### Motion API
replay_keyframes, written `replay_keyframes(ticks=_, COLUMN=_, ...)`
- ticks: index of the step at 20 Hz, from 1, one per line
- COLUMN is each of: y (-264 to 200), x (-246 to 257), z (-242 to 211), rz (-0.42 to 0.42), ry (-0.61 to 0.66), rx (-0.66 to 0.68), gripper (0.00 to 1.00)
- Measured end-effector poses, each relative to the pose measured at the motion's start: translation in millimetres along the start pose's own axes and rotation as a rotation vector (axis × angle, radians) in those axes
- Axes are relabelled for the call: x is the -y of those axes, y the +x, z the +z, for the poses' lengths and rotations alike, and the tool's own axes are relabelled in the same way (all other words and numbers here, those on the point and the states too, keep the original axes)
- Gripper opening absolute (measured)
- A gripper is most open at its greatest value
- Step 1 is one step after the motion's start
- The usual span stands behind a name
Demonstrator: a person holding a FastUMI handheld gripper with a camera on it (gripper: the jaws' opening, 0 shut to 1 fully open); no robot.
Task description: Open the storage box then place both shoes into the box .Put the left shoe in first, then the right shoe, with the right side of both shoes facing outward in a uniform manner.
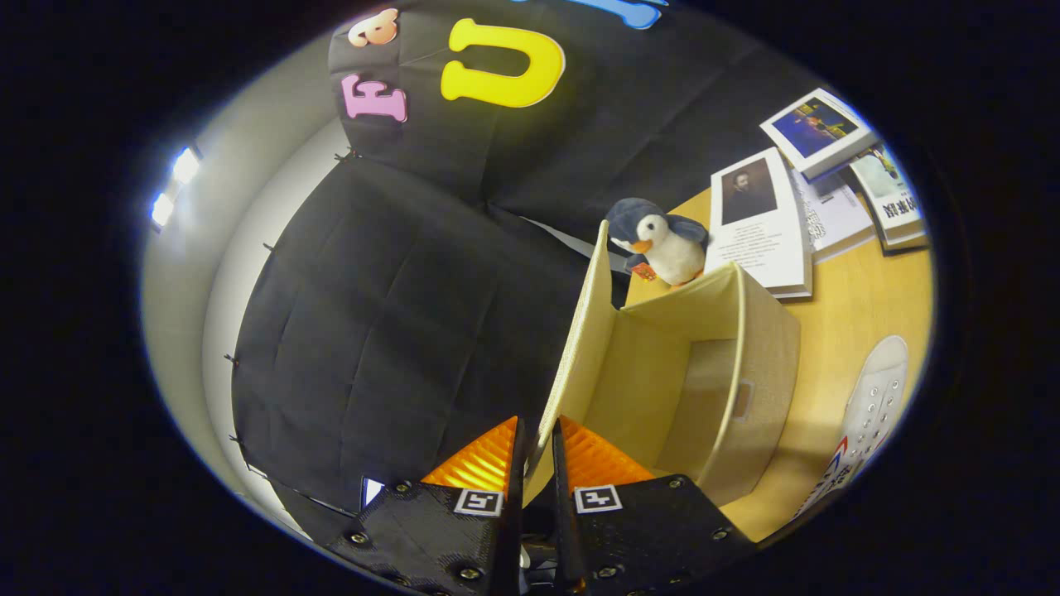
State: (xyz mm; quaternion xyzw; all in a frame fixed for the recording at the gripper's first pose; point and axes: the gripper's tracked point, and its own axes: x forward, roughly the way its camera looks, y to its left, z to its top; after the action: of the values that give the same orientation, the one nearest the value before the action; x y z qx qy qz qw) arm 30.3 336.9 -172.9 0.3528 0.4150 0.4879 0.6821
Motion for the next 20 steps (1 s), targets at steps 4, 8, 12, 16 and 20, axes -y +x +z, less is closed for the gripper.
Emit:
replay_keyframes(ticks=4, y=31, x=-31, z=7, rz=0.015, ry=-0.066, rx=-0.034, gripper=0.17)
replay_keyframes(ticks=8, y=69, x=-61, z=5, rz=0.032, ry=-0.104, rx=-0.075, gripper=0.17)
replay_keyframes(ticks=12, y=113, x=-83, z=-6, rz=0.034, ry=-0.156, rx=-0.133, gripper=0.17)
replay_keyframes(ticks=16, y=149, x=-101, z=-15, rz=0.012, ry=-0.173, rx=-0.149, gripper=0.17)
replay_keyframes(ticks=20, y=174, x=-94, z=-23, rz=-0.043, ry=-0.255, rx=-0.173, gripper=0.46)
